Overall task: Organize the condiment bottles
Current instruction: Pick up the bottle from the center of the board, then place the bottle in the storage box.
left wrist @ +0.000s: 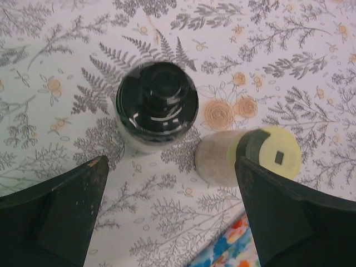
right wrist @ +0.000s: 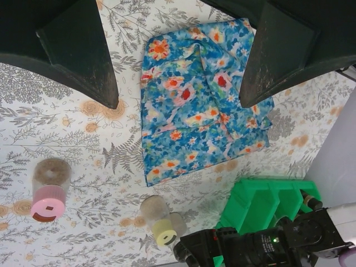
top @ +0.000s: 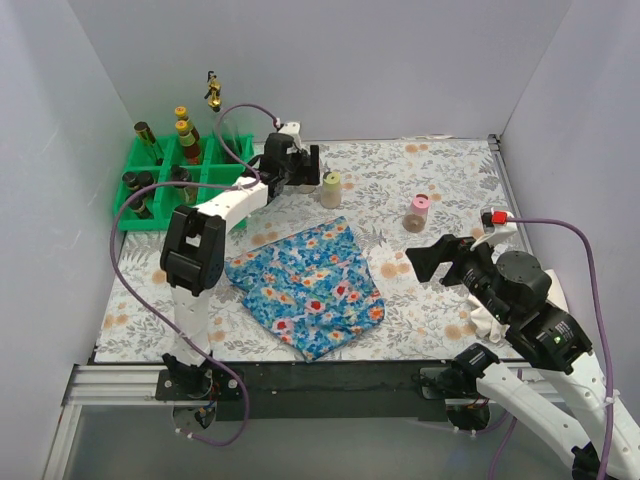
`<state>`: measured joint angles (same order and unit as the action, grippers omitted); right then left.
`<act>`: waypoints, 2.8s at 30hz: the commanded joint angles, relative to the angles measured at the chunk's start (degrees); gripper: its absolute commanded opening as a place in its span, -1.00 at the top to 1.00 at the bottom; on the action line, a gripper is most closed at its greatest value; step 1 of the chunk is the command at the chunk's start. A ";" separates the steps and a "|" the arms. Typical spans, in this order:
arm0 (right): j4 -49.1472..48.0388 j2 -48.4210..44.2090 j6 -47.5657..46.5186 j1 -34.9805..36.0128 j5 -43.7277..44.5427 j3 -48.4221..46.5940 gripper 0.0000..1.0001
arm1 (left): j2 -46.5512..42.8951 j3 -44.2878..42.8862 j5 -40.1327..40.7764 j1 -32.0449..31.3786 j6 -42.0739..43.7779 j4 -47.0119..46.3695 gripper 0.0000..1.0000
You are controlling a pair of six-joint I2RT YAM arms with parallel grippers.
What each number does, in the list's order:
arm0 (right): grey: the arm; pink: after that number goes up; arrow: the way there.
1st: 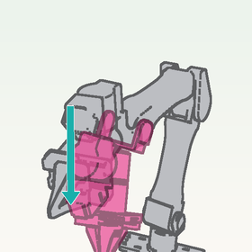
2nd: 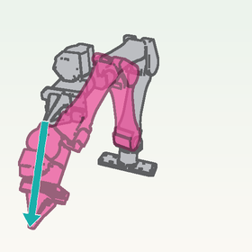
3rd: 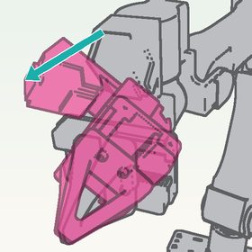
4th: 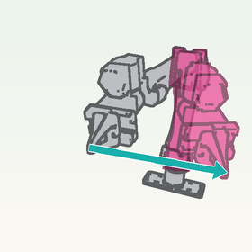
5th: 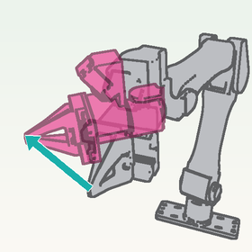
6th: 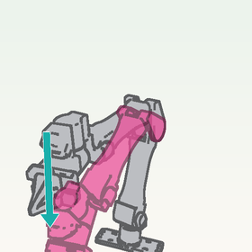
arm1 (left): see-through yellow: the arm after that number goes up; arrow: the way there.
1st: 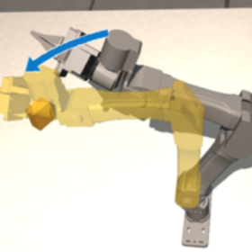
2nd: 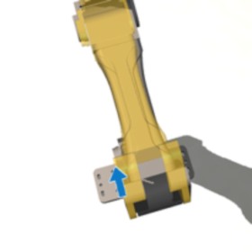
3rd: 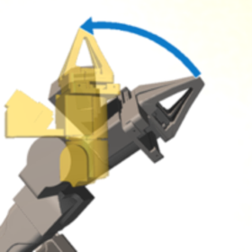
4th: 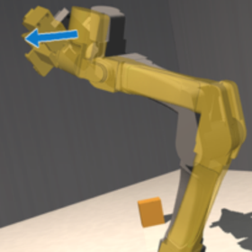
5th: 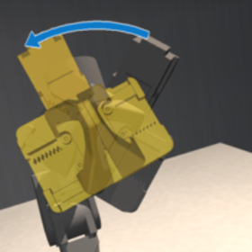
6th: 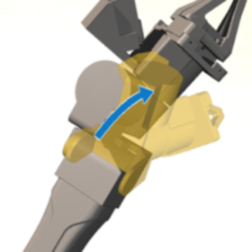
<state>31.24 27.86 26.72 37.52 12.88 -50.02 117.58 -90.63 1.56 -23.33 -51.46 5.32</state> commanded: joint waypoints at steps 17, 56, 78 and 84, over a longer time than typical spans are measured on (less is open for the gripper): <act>-6.55 2.38 -2.46 0.10 0.04 -1.04 -0.97 | 9.68 -13.43 5.12 0.22 7.07 -0.22 -0.78; -4.35 -2.72 3.34 0.10 -4.62 0.27 -0.96 | -25.98 4.04 18.81 1.52 10.07 7.16 1.00; -5.75 -3.95 3.60 0.10 -4.98 1.77 -0.97 | -34.44 27.94 26.21 27.64 1.71 -10.22 1.00; -6.64 -3.34 3.60 0.10 -5.50 2.47 -0.97 | -28.64 27.87 26.30 28.52 1.01 -17.26 1.00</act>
<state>28.10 23.99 30.44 37.52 7.31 -47.88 87.70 -61.80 25.98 5.26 -49.91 -1.41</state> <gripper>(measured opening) 0.985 0.582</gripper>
